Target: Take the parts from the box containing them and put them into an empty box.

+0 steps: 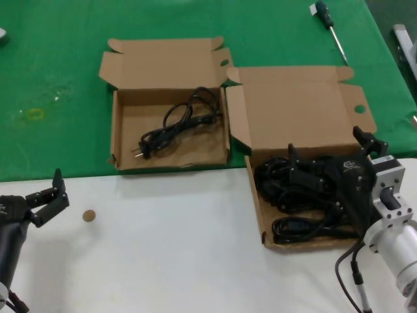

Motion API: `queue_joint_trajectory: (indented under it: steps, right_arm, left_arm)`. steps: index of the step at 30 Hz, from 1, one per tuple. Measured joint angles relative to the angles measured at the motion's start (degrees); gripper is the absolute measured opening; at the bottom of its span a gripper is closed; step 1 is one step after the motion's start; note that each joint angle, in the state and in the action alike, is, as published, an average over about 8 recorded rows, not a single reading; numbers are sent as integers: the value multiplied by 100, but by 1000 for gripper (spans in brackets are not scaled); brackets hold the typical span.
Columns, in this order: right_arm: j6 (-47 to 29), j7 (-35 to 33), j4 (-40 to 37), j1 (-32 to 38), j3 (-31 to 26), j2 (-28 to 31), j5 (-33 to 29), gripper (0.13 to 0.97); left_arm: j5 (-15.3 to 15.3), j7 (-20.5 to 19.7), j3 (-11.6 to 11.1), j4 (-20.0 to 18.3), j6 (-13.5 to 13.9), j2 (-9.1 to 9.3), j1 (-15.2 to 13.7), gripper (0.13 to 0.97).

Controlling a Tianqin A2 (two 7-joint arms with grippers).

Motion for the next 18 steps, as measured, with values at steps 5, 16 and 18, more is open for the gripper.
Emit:
queue_joint_trajectory:
  steps: [5,16,18]
  right_arm:
    - [0,0,0,0,0,0,0,966]
    - [0,0,0,0,0,0,0,966]
    - [0,0,0,0,0,0,0,966]
  left_arm:
    - [0,0,0,0,0,0,0,966]
    - [0,0,0,0,0,0,0,966]
    - [0,0,0,0,0,0,0,966]
